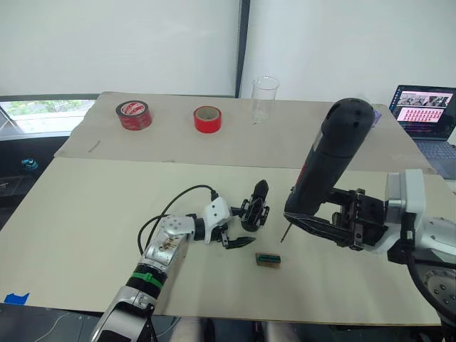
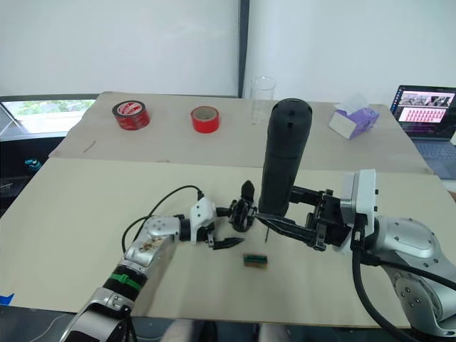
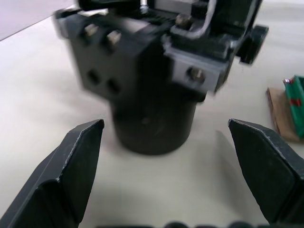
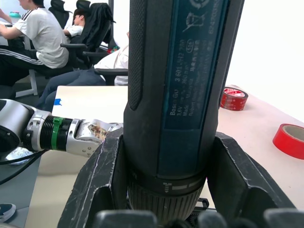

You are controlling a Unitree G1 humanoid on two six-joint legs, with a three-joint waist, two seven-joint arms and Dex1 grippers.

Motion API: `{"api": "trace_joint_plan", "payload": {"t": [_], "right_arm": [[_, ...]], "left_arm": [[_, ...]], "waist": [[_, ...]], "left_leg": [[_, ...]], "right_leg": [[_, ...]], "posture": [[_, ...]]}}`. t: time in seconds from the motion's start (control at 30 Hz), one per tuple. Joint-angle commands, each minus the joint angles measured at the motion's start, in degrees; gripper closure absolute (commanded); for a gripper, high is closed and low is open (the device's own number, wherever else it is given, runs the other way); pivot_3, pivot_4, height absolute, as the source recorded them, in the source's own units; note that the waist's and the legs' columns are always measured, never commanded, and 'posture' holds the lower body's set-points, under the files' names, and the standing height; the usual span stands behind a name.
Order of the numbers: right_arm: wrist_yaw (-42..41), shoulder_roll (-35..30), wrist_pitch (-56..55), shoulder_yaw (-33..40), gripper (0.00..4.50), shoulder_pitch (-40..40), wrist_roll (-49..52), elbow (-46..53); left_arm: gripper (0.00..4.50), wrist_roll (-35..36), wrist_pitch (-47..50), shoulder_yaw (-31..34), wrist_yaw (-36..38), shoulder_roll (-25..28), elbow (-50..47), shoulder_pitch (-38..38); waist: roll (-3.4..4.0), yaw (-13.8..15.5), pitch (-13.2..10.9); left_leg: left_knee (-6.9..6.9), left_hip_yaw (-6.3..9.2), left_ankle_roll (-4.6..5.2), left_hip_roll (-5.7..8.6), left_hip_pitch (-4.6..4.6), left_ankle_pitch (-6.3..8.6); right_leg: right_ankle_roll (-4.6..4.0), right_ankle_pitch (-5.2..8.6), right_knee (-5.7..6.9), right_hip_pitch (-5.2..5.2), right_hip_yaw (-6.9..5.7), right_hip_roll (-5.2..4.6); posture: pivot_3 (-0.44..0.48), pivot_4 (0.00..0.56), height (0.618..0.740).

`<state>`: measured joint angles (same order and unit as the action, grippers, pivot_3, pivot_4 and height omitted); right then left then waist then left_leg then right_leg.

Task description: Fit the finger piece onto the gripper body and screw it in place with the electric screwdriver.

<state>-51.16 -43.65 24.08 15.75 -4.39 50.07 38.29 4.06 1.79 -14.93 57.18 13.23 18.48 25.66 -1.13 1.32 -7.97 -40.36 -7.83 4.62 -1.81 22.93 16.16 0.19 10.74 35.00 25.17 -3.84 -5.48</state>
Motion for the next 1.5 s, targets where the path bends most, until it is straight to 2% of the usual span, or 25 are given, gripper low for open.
{"api": "trace_joint_plan", "payload": {"t": [0.03,0.23,0.47,0.57,0.67,0.9,1.2,1.5], "right_arm": [[0.2,0.0,-1.1,0.7,2.57,-1.9,0.5,0.7],[0.4,-0.1,-0.9,0.6,2.57,-2.4,0.5,0.8],[0.6,-0.2,-1.1,0.9,2.57,-2.3,0.4,0.9],[0.7,-0.2,-1.1,1.1,2.57,-2.3,0.5,1.0],[0.8,-0.7,-0.7,1.7,2.57,-3.0,1.4,1.2],[4.8,-2.1,3.4,1.0,2.57,-11.5,7.6,0.9],[10.9,0.3,8.5,-3.3,2.57,-24.2,12.8,-1.5],[11.8,5.1,8.5,-10.3,2.57,-29.0,7.9,-3.5]], "left_arm": [[0.08,-1.3,1.4,-1.2,-2.9,-1.1,-1.1,0.6],[0.08,-2.2,1.9,-1.4,-5.6,-1.8,0.5,1.3],[0.08,-1.8,1.8,-1.3,-5.3,-1.0,1.1,0.9],[0.85,-2.0,1.8,-1.5,-5.3,-0.9,1.3,0.9],[2.22,-2.3,1.6,-1.8,-5.1,-0.8,1.4,0.9],[2.21,-2.9,-1.0,-2.6,-4.2,-0.1,3.0,1.0],[2.21,-2.6,-1.3,-3.3,-3.4,0.3,3.4,1.1],[2.21,-2.4,1.4,-3.6,-2.5,0.7,2.5,0.8]], "waist": [[0.00,0.0,0.0],[0.00,0.3,0.0],[0.01,0.2,0.0],[0.01,0.2,0.0],[0.01,0.2,0.0],[0.02,0.0,0.0],[0.02,-0.2,0.0],[0.04,-0.4,0.0]], "left_leg": [[0.00,0.01,0.00,0.00,0.00,0.00],[-0.01,0.01,0.00,0.01,-0.01,0.00],[-0.01,0.01,0.00,0.00,-0.03,0.00],[-0.01,0.01,0.00,0.00,-0.03,0.00],[-0.01,0.00,0.00,0.00,-0.03,0.00],[0.00,0.00,0.00,-0.01,-0.06,0.00],[0.01,-0.02,0.01,-0.01,-0.05,0.00],[0.01,-0.01,0.01,-0.02,-0.04,0.01]], "right_leg": [[0.00,0.00,0.00,0.00,0.00,0.01],[0.00,0.00,-0.01,-0.03,-0.01,-0.02],[-0.01,0.00,0.00,-0.03,-0.01,-0.02],[-0.01,0.00,0.00,-0.03,-0.01,-0.02],[-0.01,-0.01,0.00,-0.03,-0.01,-0.02],[-0.03,-0.01,0.01,-0.02,-0.01,-0.04],[-0.05,-0.02,0.01,-0.01,-0.04,-0.15],[-0.04,-0.03,0.01,-0.02,-0.08,-0.15]], "posture": [[0.000,0.150,0.740],[0.000,0.150,0.740],[0.000,0.150,0.740],[0.000,0.150,0.740],[0.000,0.150,0.740],[0.000,0.150,0.740],[0.000,0.150,0.740],[0.000,0.150,0.740]]}}
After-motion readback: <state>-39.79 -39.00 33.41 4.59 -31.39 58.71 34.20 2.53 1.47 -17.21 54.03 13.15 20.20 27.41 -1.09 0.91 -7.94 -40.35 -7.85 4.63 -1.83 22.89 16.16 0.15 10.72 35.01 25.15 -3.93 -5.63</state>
